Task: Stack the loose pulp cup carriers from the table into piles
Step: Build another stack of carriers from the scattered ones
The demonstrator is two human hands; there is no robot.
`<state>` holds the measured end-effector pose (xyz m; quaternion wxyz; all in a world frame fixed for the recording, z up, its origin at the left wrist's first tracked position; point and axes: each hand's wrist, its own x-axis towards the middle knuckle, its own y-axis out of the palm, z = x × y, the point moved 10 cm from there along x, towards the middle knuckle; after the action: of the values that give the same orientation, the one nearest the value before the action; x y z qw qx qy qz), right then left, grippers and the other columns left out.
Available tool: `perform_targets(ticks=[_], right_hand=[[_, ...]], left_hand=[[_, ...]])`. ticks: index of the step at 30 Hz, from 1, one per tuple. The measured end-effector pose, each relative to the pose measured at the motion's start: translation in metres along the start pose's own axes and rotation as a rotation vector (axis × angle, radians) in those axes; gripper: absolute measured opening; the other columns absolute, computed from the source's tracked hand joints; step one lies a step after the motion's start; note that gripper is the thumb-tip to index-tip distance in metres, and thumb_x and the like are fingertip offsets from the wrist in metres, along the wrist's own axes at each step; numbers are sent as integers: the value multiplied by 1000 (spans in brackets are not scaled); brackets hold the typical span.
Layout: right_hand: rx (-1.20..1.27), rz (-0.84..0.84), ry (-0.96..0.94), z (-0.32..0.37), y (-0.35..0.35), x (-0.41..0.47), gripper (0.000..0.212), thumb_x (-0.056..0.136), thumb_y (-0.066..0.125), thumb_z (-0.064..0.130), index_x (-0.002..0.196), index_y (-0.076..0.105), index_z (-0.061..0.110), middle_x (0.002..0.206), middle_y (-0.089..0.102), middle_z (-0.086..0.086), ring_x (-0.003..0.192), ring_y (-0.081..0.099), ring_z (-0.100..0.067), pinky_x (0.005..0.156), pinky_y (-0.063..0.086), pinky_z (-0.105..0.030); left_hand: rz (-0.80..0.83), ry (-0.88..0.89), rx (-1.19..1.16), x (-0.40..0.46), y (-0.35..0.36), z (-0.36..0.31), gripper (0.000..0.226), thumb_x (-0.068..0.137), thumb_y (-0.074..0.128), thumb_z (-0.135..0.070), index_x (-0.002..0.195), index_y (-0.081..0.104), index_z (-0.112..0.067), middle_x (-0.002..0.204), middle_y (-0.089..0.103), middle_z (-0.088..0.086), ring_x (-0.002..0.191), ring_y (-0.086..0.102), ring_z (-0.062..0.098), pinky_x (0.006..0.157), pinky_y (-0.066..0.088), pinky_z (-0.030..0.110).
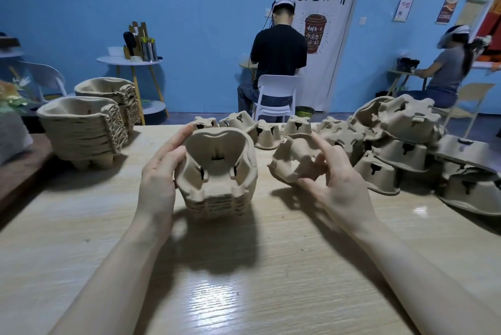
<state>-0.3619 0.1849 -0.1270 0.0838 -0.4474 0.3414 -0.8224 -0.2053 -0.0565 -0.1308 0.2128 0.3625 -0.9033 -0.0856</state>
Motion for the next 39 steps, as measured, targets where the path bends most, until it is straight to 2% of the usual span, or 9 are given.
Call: perform_targets(ticks=[11, 18, 19, 20, 22, 25, 30, 34, 39], right_hand=[[47, -36, 28, 1, -7, -2, 46, 82, 73, 41, 125, 60, 30, 78, 52, 23, 66, 50, -3, 61, 41, -25], [348, -165, -44, 3, -21, -1, 18, 83, 71, 28, 98, 68, 17, 87, 69, 4, 73, 61, -10, 63, 47, -22], [445, -195, -36, 3, -24, -1, 16, 83, 69, 27, 97, 67, 20, 86, 69, 7, 73, 61, -9, 63, 46, -20], [541, -221, -33, 5, -27, -1, 14, 84, 68, 23, 97, 66, 24, 86, 69, 10, 74, 61, -7, 64, 47, -21], [669, -271, -54, 14, -34, 0, 17, 86, 68, 15, 98, 64, 26, 88, 69, 16, 77, 62, -8, 69, 50, -26], [727, -298, -187, 45, -48, 4, 12, 92, 66, 18, 103, 62, 19, 95, 69, 14, 84, 66, -18, 74, 56, -38], [684, -232, -391, 105, -48, 13, 15, 91, 63, 13, 106, 63, 15, 98, 68, 6, 87, 67, -19, 75, 56, -33], [569, -154, -503, 124, -26, 11, 14, 90, 64, 11, 105, 64, 14, 98, 68, 4, 89, 64, -14, 73, 53, -30], [426, -146, -534, 116, -7, 0, 13, 89, 66, 7, 102, 69, 9, 96, 66, 2, 93, 59, -10, 84, 44, -22]], left_hand=[[6, 16, 80, -2, -1, -2, 37, 103, 40, -10, 117, 67, -30, 110, 73, -16, 81, 63, -1, 61, 47, 7], [50, -13, 108, -5, 4, -4, 38, 102, 41, -12, 132, 60, -27, 135, 54, 1, 96, 43, -5, 113, 33, 35], [65, -22, 109, -5, 5, -3, 38, 103, 40, -13, 133, 59, -28, 135, 52, 2, 132, 34, 21, 116, 28, 38], [81, -29, 109, -4, 5, -1, 38, 103, 40, -14, 133, 58, -30, 138, 54, 5, 129, 52, 18, 117, 25, 41], [107, -36, 110, -3, 6, 2, 37, 103, 41, -17, 132, 57, -33, 144, 46, 18, 139, 38, 37, 118, 23, 48], [143, -48, 115, -1, 6, 5, 35, 95, 49, -33, 128, 59, -38, 146, 54, -7, 140, 43, 21, 122, 24, 46], [114, -86, 71, 4, 2, 13, 33, 102, 42, -38, 128, 62, -37, 140, 59, -12, 134, 49, 9, 115, 35, 38], [57, -184, 79, -1, -1, 15, 42, 101, 36, -49, 115, 71, -32, 112, 75, -8, 104, 66, 10, 72, 48, 25], [97, -213, 88, -1, 3, 15, 52, 101, 26, -54, 133, 61, -34, 119, 72, -12, 114, 63, 8, 71, 48, 25]])
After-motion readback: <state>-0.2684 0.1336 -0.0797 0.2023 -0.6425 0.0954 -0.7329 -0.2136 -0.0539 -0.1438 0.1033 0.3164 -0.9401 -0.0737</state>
